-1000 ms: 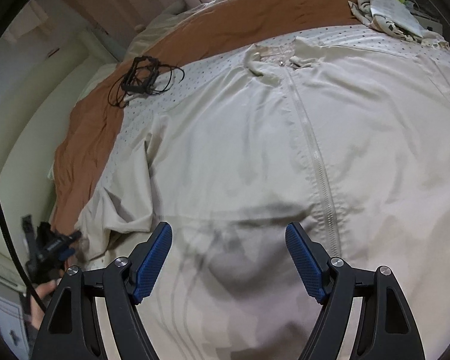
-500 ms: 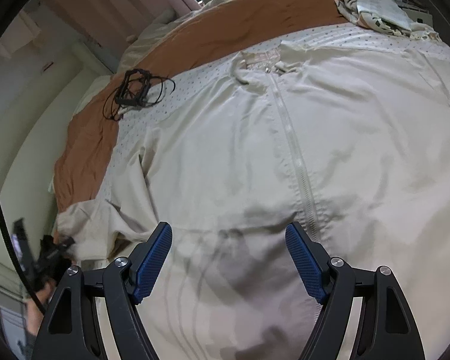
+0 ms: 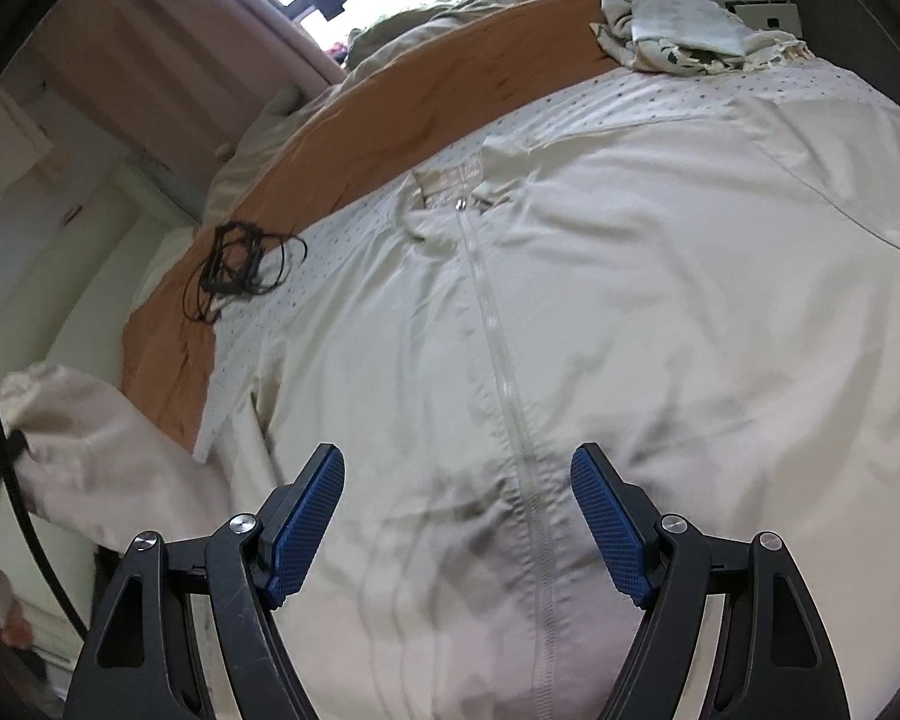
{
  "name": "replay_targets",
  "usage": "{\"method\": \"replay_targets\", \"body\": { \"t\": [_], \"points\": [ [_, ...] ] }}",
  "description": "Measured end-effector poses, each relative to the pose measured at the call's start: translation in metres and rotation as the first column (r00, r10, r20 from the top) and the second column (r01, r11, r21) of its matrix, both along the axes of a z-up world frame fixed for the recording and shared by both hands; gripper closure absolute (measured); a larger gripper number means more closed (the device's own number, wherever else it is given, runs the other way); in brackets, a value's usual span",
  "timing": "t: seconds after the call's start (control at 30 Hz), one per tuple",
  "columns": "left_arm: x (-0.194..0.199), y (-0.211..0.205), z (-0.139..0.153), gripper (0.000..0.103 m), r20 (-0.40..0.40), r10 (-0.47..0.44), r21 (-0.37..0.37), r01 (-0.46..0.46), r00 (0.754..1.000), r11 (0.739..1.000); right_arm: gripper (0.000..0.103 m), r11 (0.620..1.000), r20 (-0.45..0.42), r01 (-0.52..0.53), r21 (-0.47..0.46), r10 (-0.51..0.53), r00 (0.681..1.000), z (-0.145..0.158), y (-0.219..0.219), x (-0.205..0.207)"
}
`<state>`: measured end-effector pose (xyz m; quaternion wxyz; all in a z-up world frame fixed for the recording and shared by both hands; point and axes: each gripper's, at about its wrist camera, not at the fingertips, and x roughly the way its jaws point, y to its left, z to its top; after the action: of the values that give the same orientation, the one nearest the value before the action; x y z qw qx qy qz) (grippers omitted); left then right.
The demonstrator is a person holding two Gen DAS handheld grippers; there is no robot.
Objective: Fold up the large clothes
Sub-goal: 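Lift the sleeve cuff with the left tool and raise it up, then lay the sleeve across the jacket body and open the left tool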
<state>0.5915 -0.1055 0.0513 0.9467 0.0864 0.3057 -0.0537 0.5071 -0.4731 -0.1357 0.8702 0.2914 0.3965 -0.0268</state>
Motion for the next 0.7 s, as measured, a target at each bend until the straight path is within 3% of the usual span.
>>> {"method": "replay_targets", "body": {
  "t": [0.2, 0.33, 0.53, 0.7],
  "points": [
    [-0.014, -0.067, 0.034, 0.071, 0.061, -0.132, -0.016, 0.133, 0.989, 0.991, 0.025, 0.999, 0.01, 0.013, 0.038, -0.013, 1.0, 0.0, -0.015, -0.001],
    [-0.018, -0.107, 0.039, 0.07, 0.057, -0.215, -0.022, 0.217, 0.975, 0.976, 0.025, 0.997, 0.02, 0.043, 0.07, -0.044, 0.999, -0.001, -0.029, -0.005],
    [-0.007, -0.155, 0.018, 0.07, 0.001, -0.291, -0.031, 0.291, 0.957, 0.956, 0.025, 0.989, 0.019, 0.083, 0.125, -0.086, 0.996, -0.005, -0.047, -0.009],
    [0.007, -0.181, -0.014, 0.07, -0.066, -0.319, -0.082, 0.314, 0.945, 0.946, 0.025, 0.983, 0.018, 0.105, 0.152, -0.109, 0.994, -0.008, -0.058, -0.011]
  ]
}}
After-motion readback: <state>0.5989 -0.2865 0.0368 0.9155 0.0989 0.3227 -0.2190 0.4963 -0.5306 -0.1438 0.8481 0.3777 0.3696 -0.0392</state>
